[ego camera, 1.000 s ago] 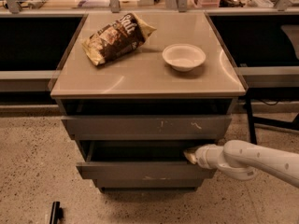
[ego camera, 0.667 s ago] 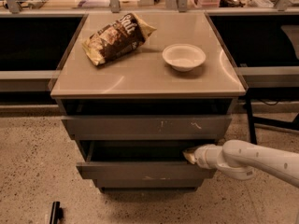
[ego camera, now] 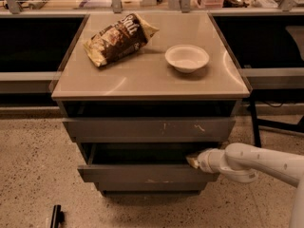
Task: Open middle drawer
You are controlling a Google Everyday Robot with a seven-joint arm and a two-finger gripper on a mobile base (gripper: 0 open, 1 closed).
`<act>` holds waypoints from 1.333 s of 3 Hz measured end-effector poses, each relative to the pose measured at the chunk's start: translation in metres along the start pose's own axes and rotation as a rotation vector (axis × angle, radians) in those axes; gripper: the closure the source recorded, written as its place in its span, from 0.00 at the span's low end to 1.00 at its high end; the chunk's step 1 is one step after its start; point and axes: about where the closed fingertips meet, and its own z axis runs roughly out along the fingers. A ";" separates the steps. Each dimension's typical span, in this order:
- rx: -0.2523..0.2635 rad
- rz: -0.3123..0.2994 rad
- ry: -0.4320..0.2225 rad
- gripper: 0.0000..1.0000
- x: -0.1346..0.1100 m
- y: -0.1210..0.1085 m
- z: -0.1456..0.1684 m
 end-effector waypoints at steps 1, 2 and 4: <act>-0.017 0.000 0.023 1.00 0.002 0.005 0.000; -0.072 0.009 0.076 1.00 0.019 0.018 -0.008; -0.176 0.026 0.124 1.00 0.049 0.045 -0.027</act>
Offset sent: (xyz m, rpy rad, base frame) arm -0.0604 -0.0021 -0.0085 0.0155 0.1829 0.0990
